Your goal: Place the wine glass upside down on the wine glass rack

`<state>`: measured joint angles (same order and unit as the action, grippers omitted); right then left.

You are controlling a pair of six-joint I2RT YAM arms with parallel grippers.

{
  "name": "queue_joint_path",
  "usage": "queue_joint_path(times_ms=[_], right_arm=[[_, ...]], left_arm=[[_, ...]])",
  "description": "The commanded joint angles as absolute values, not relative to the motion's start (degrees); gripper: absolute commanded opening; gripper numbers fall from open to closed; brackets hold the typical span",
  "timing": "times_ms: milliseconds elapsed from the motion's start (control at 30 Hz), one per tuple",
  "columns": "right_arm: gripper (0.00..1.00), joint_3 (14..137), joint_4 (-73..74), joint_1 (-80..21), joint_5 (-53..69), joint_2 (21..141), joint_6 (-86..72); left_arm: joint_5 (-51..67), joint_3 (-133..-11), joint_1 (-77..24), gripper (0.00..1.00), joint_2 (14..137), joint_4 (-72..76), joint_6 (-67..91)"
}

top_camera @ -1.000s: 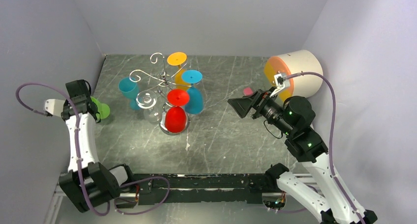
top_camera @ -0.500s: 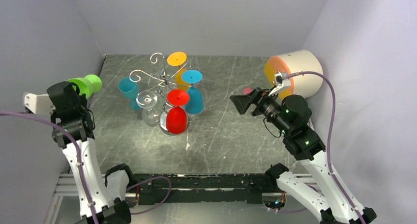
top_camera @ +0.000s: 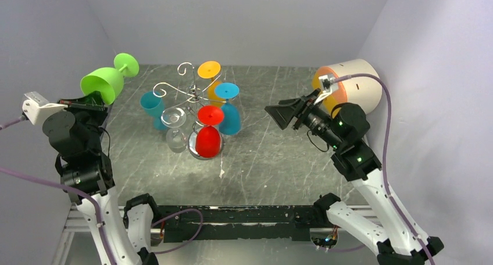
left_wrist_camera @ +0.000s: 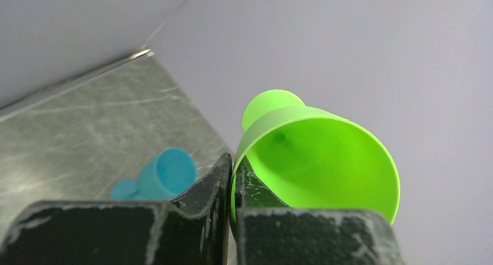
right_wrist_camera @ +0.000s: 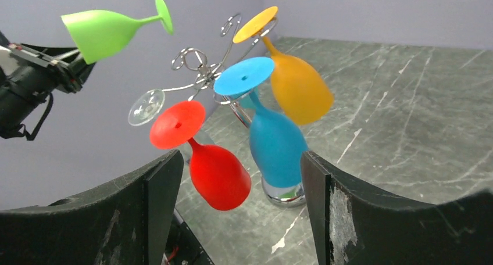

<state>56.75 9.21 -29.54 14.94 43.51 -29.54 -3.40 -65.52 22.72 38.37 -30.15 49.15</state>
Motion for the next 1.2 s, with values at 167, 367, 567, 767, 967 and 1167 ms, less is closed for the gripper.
queue_joint_path(times_ms=[167,367,567,767,967,1167], right_arm=[[0.75,64.8,0.6,-29.4,18.6,50.3,-20.9],[0.75,72.3,1.8,-29.5,13.2,55.4,-10.9],[0.7,74.0,-5.1,-29.5,14.5,57.9,-14.8],[0.46,73.8,-10.0,-32.3,13.8,62.8,-26.6],[0.44,77.6,-12.1,-46.6,5.2,67.0,-17.2],[0.37,79.4,-16.0,-52.2,5.4,70.4,-14.5]], left_arm=[[16.9,-69.1,19.9,0.07,36.4,-14.1,47.2],[33.8,-63.4,19.2,0.09,35.4,-0.1,47.9],[42.6,-55.8,16.8,0.07,34.8,16.0,51.5],[43.0,-52.3,16.6,0.07,33.6,23.0,56.8],[44.2,-52.3,15.6,0.07,33.3,23.1,56.9],[43.2,-53.5,15.5,0.07,32.9,20.2,55.8]])
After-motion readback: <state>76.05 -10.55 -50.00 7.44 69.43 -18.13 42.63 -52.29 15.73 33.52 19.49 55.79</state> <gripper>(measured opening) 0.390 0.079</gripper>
